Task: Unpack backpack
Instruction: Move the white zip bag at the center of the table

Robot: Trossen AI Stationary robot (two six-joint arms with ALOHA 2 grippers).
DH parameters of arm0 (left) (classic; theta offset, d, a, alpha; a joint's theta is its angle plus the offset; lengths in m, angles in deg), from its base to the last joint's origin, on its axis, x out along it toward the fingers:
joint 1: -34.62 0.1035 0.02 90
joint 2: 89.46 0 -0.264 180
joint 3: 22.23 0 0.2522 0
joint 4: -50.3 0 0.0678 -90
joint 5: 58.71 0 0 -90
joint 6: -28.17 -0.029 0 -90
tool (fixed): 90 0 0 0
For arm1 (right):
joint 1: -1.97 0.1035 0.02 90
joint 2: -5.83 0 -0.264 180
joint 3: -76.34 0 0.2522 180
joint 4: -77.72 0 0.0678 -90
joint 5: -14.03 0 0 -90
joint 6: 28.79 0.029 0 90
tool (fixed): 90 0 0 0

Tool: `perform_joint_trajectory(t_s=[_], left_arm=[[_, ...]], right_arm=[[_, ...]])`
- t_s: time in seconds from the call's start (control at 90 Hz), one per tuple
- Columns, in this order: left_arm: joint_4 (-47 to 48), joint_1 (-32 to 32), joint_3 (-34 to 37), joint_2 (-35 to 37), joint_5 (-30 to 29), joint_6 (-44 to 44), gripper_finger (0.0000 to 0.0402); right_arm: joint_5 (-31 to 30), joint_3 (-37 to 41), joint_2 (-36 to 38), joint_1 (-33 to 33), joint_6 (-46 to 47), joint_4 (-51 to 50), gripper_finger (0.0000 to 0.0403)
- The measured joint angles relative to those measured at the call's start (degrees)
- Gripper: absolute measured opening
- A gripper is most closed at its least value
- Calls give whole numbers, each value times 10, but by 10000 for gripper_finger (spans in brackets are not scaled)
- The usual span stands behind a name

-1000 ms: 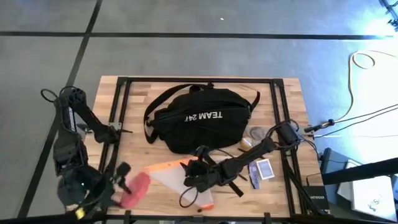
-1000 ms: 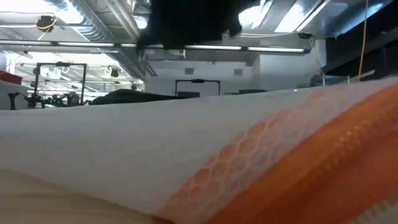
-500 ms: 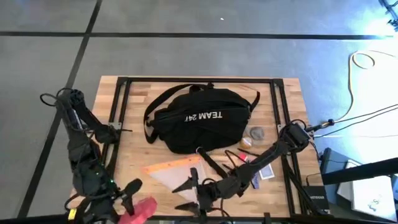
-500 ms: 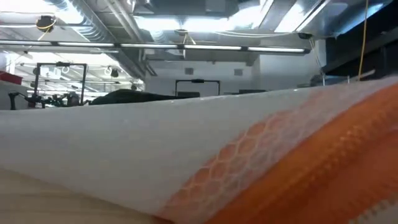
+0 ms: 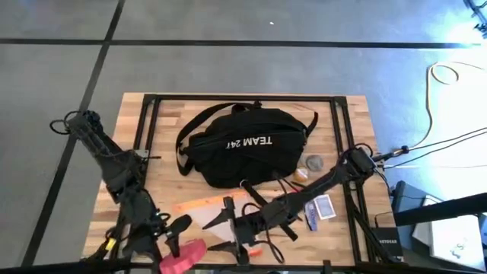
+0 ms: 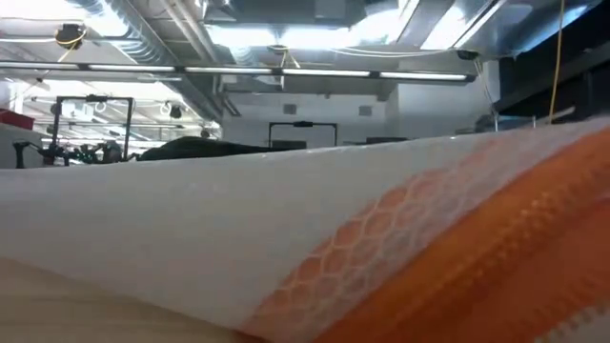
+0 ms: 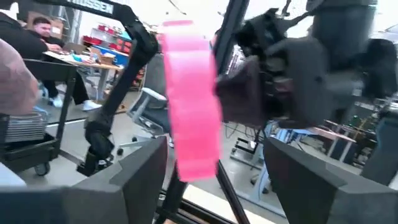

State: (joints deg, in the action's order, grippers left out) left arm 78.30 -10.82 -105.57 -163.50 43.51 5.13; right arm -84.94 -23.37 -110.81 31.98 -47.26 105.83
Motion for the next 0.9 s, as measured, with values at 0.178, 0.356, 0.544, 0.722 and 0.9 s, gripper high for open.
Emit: perform_joint_trajectory(t_s=[0.178,0.356,0.544,0.722,0.9], left_arm=[[1,26,0,0,4,-20,179],[-2,53,0,-4,29,-25,179],[1,74,0,-4,45,-33,179],[11,88,0,-5,64,-32,179],[15,91,0,-5,72,-31,179]], right_arm=[[31,0,0,-1,1,3,248],[33,0,0,-2,1,4,248],[48,-1,0,-5,0,0,246],[64,-1,-1,-12,0,-4,205],[60,-1,-1,-13,5,-1,137]])
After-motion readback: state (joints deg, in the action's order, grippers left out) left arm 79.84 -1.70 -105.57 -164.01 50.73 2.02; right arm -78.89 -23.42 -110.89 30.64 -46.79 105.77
